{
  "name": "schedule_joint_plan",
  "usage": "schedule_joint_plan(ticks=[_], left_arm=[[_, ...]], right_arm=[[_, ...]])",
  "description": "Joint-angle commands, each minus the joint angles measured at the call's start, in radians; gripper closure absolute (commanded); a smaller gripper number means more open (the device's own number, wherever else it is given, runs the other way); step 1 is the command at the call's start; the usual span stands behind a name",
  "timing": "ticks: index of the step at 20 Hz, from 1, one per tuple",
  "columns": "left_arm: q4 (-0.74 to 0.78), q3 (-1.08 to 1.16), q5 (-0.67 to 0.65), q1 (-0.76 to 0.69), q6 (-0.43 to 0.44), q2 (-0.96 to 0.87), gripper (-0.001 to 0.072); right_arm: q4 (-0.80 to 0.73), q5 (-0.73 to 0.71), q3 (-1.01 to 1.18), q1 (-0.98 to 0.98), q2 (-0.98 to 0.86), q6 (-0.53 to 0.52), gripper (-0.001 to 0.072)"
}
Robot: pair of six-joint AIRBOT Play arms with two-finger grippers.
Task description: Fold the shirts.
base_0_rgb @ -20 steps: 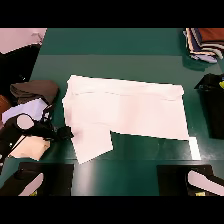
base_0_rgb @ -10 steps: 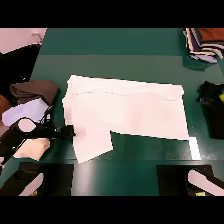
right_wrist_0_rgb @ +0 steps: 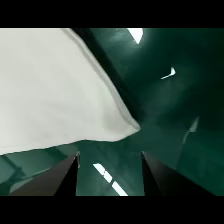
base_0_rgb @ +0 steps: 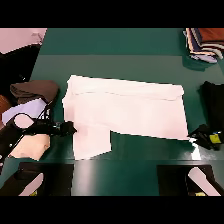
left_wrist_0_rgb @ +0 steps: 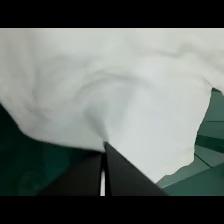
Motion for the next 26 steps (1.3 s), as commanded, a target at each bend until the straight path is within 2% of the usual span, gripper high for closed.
schedule_joint_plan(ticks=[1, 2, 3, 4, 5, 6, 8, 11, 13, 15, 17, 19, 21, 26], left_arm=[[-0.009, 0.004, -0.007, 0.000, 0.004, 0.001, 0.0684], [-0.008, 0.004, -0.007, 0.000, 0.004, 0.001, 0.0684], [-0.007, 0.004, -0.009, 0.000, 0.004, 0.001, 0.0684], [-0.001, 0.005, -0.014, 0.000, 0.013, 0.001, 0.0684], [0.014, 0.011, -0.035, 0.000, 0.024, 0.001, 0.0685], [0.051, 0.026, -0.067, 0.000, 0.021, 0.001, 0.0686], [0.133, 0.061, -0.124, 0.000, 0.007, 0.021, 0.0686], [0.193, 0.076, -0.211, 0.000, -0.045, 0.133, 0.0686], [0.198, 0.076, -0.333, 0.000, -0.079, 0.237, 0.0686], [0.162, 0.076, -0.464, 0.000, -0.115, 0.340, 0.0686], [0.100, 0.101, -0.513, 0.000, -0.121, 0.381, 0.0686], [0.120, 0.160, -0.483, 0.000, -0.121, 0.366, 0.0686], [0.189, 0.214, -0.377, 0.000, -0.110, 0.320, 0.0685], [0.227, 0.329, -0.068, 0.000, -0.007, 0.046, 0.0684]], right_arm=[[0.086, -0.095, -0.072, 0.019, -0.012, -0.015, 0.0275], [0.085, -0.112, -0.059, 0.055, -0.031, -0.015, 0.0278], [0.084, -0.126, -0.041, 0.090, -0.047, -0.015, 0.0311], [0.079, -0.138, -0.019, 0.127, -0.060, -0.015, 0.0491], [0.074, -0.144, 0.003, 0.154, -0.065, -0.015, 0.0587], [0.069, -0.143, 0.024, 0.175, -0.063, -0.016, 0.0650], [0.009, -0.129, 0.056, 0.214, -0.046, -0.015, 0.0697], [-0.079, -0.054, 0.060, 0.246, 0.037, -0.015, 0.0695], [-0.140, 0.053, 0.060, 0.251, 0.130, -0.016, 0.0694], [-0.201, 0.158, 0.060, 0.241, 0.236, -0.015, 0.0695], [-0.206, 0.211, 0.066, 0.223, 0.318, -0.008, 0.0696], [-0.204, 0.213, 0.085, 0.219, 0.355, 0.012, 0.0696], [-0.203, 0.188, 0.137, 0.219, 0.335, 0.012, 0.0696], [-0.122, 0.087, 0.327, 0.282, 0.063, 0.010, 0.0696]])
